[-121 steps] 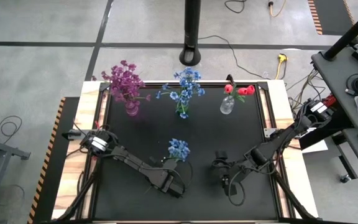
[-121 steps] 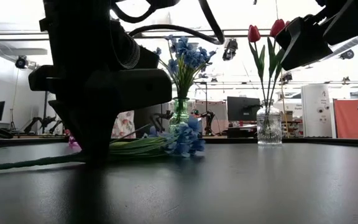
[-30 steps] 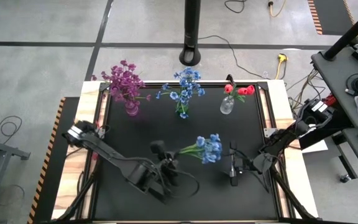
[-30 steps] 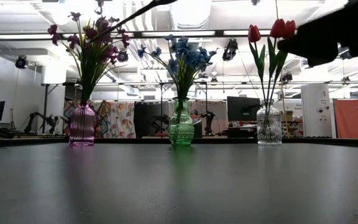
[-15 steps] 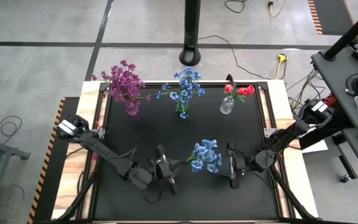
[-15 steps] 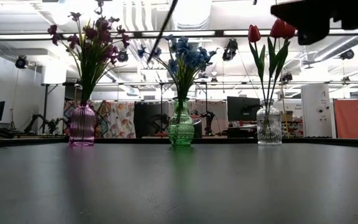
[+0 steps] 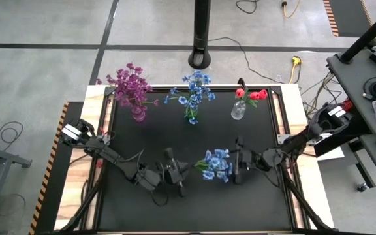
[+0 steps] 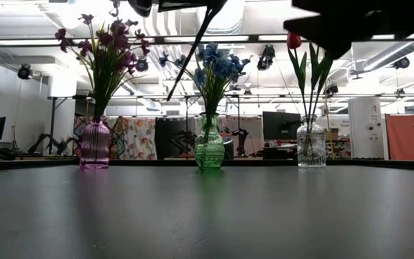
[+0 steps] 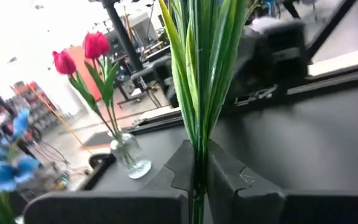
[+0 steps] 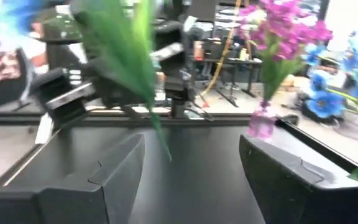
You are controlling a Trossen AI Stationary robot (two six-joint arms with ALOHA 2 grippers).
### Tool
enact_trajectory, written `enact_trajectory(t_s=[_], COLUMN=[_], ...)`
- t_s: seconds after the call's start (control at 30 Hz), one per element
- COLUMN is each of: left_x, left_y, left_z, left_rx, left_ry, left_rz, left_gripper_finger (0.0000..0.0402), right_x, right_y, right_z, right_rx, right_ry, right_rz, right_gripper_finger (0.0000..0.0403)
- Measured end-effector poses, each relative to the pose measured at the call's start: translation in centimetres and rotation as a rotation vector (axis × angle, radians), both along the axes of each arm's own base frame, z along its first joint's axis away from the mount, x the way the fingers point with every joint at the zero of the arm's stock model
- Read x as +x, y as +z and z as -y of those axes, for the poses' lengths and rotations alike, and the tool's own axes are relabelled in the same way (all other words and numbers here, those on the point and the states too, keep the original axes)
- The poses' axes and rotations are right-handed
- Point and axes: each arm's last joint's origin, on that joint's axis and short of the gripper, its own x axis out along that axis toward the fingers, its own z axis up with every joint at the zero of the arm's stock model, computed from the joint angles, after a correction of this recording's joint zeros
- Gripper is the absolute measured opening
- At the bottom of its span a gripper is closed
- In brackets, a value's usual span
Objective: Sort flowers into vase by color
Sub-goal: Put the blue flowers in the green vase
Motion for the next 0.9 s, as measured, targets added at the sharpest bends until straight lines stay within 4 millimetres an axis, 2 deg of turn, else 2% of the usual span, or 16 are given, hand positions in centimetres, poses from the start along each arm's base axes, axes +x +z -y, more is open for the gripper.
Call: enact_trajectory(t_s=[0.13,0.23,0.33,0.4,0.57,0.9], left_x=[0.0,0.3,0.7,0.8,1.4,2.7], left_y=[0.3,1.2,1.7,1.4,0.0,-1.6], left_z=[0.0,-0.6,-0.9,-0.8,-0.8,-1.6], left_rx=[0.040,-0.044,-0.188,-0.248,-0.299,-0.295], left_ry=[0.002,0.020,-0.075,-0.118,-0.084,-0.059], left_rz=[0.002,0.105,0.200,0.211,0.222,0.303], left_gripper_finger=[0.0007,0.0008,0.0008,0.0008,0.0007,0.0006], right_x=[0.7,1.5,1.9,2.0,2.3,3.5], right_y=[0.3,1.2,1.8,2.0,2.9,4.1], right_z=[1.3,1.3,0.8,0.8,0.9,0.8], right_rx=[0.044,0.035,-0.029,-0.054,-0.049,-0.036], right_ry=[-0.020,0.149,0.276,0.276,0.265,0.256], right_rz=[0.006,0.042,0.069,0.073,0.124,0.104], right_gripper_finger=[0.0278,0.0289,0.0294,0.0295,0.0289,0.0277])
